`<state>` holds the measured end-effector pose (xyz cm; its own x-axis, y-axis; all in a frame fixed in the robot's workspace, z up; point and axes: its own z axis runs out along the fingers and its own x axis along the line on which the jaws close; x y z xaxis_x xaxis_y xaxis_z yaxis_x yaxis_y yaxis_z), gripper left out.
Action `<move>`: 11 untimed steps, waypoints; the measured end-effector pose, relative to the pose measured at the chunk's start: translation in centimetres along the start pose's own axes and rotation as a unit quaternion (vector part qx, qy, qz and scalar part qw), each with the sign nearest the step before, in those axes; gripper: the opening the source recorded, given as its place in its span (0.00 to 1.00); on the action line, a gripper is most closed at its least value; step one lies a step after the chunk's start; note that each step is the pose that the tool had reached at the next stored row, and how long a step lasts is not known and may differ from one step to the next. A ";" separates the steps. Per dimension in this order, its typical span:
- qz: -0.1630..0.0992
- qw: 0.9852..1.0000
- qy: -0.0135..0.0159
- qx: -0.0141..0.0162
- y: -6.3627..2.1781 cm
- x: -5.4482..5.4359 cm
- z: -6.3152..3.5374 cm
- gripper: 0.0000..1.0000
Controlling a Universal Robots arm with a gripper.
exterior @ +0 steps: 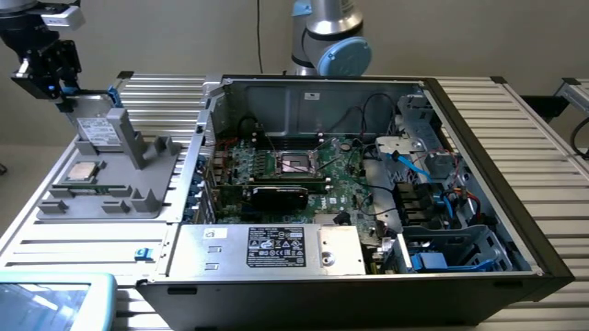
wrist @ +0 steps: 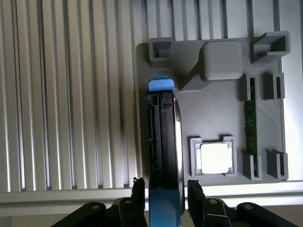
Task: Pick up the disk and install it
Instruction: 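Pick up the disk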
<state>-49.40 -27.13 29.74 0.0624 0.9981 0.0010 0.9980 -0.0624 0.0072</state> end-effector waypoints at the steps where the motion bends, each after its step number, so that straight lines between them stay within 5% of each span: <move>1: 0.000 1.000 0.000 0.000 0.00 0.0 0.00 0.49; 11: 0.000 1.000 0.000 -0.004 0.30 0.0 0.04 0.49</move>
<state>-49.10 -27.12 29.71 0.0625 0.9980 0.0013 0.9979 -0.0626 0.0162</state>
